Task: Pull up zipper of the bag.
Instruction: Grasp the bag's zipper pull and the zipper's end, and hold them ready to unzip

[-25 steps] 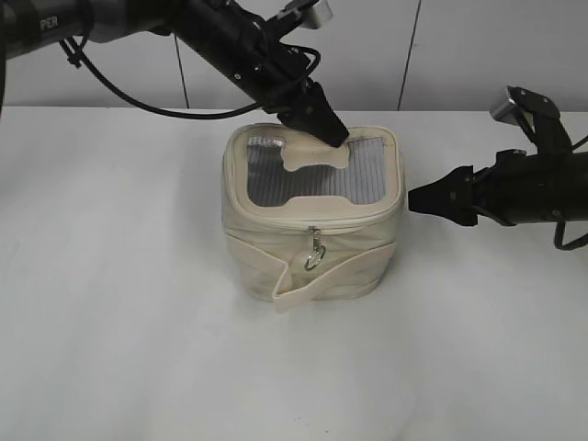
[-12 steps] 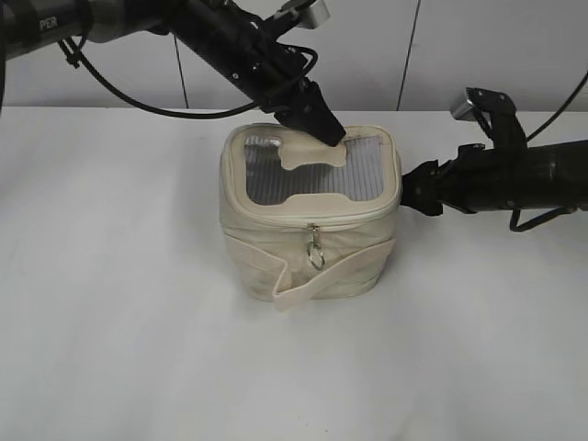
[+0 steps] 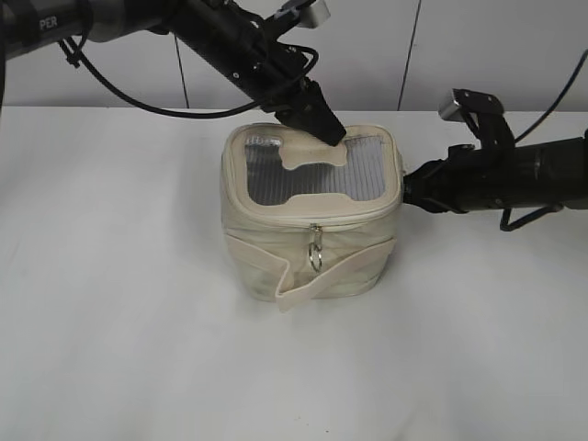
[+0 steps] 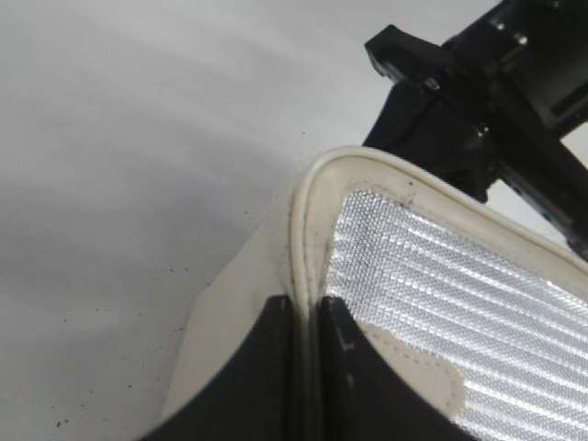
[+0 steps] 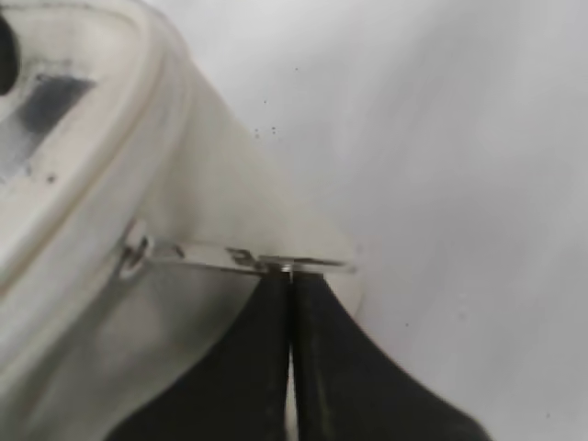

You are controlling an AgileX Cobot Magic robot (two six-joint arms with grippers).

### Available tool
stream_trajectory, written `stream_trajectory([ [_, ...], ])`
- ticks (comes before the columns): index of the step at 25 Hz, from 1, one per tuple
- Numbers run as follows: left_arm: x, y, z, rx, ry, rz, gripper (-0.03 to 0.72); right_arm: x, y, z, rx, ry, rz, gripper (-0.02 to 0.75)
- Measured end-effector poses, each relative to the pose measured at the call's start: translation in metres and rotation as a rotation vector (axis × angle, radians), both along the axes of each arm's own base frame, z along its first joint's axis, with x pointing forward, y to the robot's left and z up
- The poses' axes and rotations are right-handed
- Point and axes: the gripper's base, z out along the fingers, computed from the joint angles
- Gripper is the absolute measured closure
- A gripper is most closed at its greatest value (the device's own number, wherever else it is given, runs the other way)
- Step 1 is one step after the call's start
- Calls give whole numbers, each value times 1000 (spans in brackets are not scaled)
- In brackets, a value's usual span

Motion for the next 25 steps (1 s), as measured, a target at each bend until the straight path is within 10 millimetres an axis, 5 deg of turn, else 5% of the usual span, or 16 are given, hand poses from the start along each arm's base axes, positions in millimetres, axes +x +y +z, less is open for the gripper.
stream_trajectory([
  [5,0,0,0,0,2,2,640,-30,-11,9,-8,23,-20,729],
  [9,0,0,0,0,2,2,641,-36,-11,10,-21,6,7,699],
  [14,0,0,0,0,3,3,641,-36,-11,10,-41,-22,40,312],
  [16,0,0,0,0,4,4,641,-33,-11,12,-44,-36,45,259],
  [22,0,0,0,0,4,4,641,-7,-3,13,-44,-82,60,269],
  [25,0,0,0,0,4,4,641,8,7,12,-65,-101,65,472],
])
